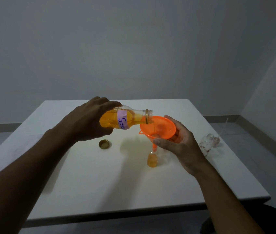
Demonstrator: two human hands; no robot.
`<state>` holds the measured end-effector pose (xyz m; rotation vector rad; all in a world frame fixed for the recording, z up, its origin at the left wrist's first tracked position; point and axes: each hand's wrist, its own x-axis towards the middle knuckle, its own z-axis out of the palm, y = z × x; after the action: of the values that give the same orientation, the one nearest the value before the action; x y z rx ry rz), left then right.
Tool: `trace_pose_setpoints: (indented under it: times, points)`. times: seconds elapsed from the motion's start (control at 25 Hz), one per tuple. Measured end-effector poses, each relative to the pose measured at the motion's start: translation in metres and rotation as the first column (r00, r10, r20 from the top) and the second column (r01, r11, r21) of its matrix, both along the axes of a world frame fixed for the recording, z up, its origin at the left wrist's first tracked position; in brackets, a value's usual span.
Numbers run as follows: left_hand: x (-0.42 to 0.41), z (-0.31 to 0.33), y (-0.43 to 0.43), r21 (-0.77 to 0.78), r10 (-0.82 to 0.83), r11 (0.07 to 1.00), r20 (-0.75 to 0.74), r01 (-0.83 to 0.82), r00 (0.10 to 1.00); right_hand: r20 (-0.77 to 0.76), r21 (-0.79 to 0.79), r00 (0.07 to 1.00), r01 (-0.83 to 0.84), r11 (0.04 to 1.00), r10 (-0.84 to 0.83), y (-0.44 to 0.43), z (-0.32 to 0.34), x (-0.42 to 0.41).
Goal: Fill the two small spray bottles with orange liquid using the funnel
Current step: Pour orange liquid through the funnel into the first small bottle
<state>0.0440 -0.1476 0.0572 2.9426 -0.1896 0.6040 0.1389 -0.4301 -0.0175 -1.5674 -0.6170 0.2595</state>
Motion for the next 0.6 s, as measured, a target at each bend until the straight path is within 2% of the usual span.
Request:
trace_pose_setpoints:
  times: [0.6]
  points:
    - [-0.0008,0.0016,-0.0014,0.012,0.007,1.0,0.0,-0.007,1.0,0.007,-0.008,1.0,0.002,1.0,-0.002,-0.0005,-0.0014,0.0016]
